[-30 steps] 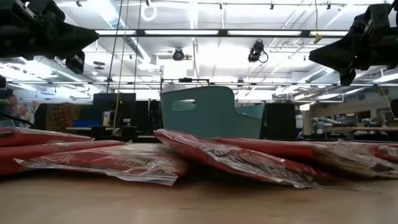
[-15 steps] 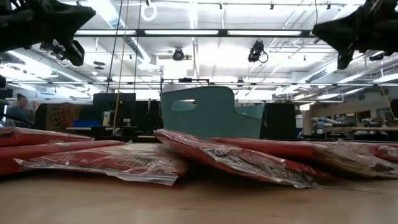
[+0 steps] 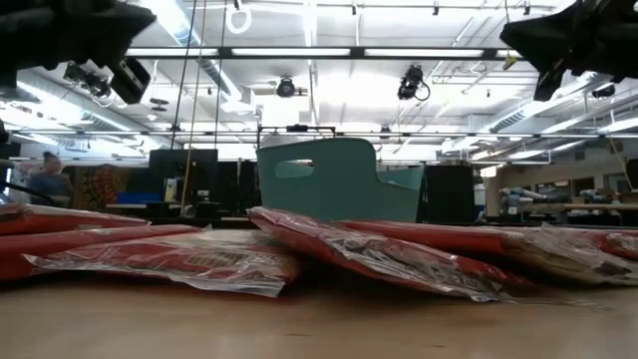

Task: Sort popcorn bags into baskets
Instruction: Put the popcorn pack into the blue bin

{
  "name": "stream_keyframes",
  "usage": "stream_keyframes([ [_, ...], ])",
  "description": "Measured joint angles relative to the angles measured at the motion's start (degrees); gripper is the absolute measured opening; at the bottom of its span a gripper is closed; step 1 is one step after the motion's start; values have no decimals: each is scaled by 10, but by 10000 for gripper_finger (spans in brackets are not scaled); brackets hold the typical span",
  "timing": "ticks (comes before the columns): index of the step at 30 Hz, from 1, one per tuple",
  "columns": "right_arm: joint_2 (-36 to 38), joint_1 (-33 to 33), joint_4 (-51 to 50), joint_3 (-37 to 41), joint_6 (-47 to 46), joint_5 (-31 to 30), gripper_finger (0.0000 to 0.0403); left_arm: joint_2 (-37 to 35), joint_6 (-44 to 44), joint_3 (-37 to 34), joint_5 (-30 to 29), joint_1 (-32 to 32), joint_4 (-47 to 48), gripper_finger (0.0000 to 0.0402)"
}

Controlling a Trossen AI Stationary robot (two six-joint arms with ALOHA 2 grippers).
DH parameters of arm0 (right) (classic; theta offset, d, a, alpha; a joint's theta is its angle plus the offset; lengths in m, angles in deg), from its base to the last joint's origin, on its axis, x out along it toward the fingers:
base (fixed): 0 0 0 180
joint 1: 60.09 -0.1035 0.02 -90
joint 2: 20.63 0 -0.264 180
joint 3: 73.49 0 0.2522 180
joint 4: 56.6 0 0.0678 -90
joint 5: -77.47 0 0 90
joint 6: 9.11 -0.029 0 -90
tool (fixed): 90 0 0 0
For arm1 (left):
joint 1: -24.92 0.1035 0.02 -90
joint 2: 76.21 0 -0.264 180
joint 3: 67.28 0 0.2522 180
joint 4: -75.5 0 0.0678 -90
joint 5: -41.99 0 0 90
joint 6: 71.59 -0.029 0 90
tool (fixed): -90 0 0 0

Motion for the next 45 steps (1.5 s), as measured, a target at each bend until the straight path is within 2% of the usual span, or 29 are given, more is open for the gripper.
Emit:
stream_keyframes([
  [6,-87,10,22,-4,-21,43,59,102,-51,46,-3,-1,44,50],
  [12,-184,10,72,-27,-26,45,59,192,-76,105,-3,-1,113,90],
  [18,-262,10,96,-63,-9,45,59,277,-99,152,-3,-12,151,94],
  [24,-338,9,136,-70,-38,45,59,362,-121,203,-16,-40,172,113],
  [33,-405,8,212,-71,-67,44,59,485,-200,317,-36,-79,276,166],
  [39,-443,-1,209,-94,-82,32,59,565,-242,372,-46,-112,297,163],
  [45,-505,-36,182,-145,-63,-34,59,634,-274,418,-71,-144,308,161],
])
